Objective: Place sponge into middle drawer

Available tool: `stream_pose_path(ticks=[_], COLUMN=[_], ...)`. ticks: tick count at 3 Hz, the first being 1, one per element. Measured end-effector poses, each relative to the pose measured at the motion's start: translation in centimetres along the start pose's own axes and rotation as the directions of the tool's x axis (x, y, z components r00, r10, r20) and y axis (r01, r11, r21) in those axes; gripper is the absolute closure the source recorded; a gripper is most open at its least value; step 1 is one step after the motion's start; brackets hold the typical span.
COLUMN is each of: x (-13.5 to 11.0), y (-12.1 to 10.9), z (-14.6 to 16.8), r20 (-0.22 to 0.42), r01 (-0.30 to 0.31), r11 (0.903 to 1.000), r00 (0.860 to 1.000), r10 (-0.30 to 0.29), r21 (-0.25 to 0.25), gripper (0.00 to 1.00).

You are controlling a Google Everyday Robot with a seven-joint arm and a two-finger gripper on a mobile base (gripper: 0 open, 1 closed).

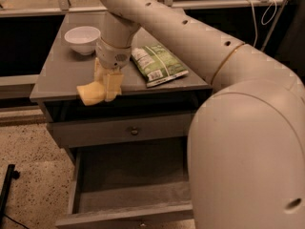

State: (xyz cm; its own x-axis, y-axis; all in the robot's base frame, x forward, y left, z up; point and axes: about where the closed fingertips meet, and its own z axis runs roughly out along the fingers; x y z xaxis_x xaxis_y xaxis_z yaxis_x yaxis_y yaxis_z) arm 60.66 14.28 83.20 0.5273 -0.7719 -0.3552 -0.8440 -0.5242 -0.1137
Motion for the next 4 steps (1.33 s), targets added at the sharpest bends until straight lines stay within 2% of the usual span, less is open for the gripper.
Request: stream_pose_path(ticks=[1, 2, 3, 4], x=[0.3, 2.8, 5.3, 9.3], y=[3.8, 9.9, 12.9, 16.2], z=[-2.7, -2.8, 0.5, 6.0], r20=[0.026, -0.029, -0.055, -0.091], r01=[-0.048, -0.164, -0.227, -0.316], r11=[0.9972, 0.9796, 0.9605, 0.9356], r00=[0.999, 0.985, 0.969, 0.939], r10=[0.046, 0.168, 0.239, 0.332], r21=[0.057, 0.116, 0.160, 0.159], gripper=[0.96, 1.00, 1.00, 1.00])
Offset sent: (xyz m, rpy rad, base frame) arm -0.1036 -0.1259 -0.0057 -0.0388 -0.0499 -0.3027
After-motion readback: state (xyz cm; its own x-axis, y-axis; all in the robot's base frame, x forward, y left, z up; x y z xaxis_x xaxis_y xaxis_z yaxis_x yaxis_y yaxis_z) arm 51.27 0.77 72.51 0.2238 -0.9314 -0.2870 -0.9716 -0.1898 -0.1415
